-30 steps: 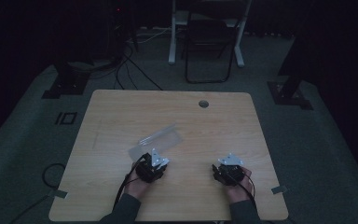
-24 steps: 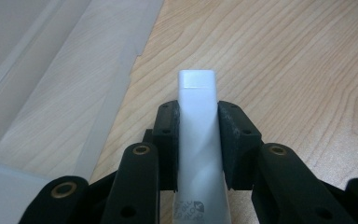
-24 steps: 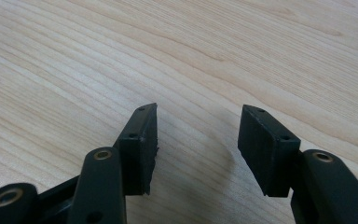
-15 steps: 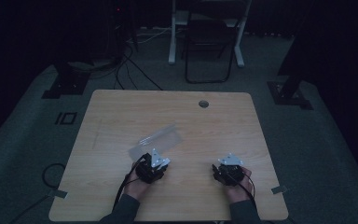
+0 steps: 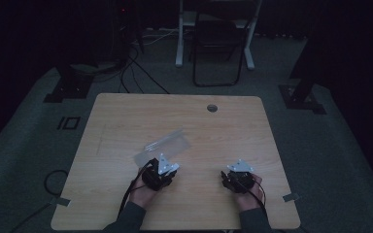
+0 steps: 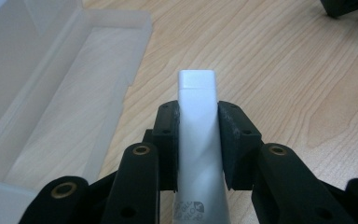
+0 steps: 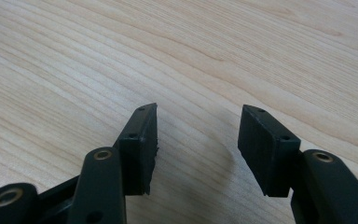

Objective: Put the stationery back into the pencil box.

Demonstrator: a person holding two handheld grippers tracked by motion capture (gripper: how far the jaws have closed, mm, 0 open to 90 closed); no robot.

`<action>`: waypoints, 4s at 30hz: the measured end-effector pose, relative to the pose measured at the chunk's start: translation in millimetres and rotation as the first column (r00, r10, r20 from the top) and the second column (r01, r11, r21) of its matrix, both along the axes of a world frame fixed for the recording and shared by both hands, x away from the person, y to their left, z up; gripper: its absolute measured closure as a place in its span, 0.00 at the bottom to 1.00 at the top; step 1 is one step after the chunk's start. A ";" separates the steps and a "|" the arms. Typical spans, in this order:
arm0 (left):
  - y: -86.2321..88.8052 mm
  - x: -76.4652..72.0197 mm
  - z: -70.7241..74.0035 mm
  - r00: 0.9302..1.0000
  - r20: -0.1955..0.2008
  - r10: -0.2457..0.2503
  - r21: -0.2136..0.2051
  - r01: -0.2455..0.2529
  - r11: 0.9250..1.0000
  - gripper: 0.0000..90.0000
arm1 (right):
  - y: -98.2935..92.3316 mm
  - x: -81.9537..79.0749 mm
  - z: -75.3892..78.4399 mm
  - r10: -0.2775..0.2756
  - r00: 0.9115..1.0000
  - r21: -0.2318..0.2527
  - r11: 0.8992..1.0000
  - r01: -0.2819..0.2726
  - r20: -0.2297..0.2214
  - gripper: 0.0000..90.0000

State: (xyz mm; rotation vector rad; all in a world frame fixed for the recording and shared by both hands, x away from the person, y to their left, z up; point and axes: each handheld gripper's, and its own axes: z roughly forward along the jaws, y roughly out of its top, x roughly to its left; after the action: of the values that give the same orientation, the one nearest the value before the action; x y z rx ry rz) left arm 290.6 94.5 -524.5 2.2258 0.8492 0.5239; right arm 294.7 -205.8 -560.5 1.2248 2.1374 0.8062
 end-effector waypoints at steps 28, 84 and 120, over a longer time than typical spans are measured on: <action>-2.2 0.6 14.9 0.999 0.034 -0.022 -0.004 0.022 1.000 0.78 | 0.1 0.1 -0.3 0.003 1.000 0.004 1.000 -0.003 0.001 0.52; 6.4 25.7 30.3 0.996 0.083 0.029 -0.027 -0.027 0.999 0.78 | -0.3 0.2 -1.3 0.002 1.000 0.021 1.000 -0.002 0.002 0.50; 9.3 45.5 21.4 0.989 0.106 0.101 0.000 -0.101 0.995 0.78 | -0.5 0.6 -1.8 0.001 1.000 0.031 1.000 -0.001 0.003 0.50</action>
State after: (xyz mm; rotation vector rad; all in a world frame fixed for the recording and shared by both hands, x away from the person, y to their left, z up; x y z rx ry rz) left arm 336.1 103.8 -503.0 2.1477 0.9092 0.6865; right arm 295.2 -206.3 -562.3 1.2378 2.1309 0.8443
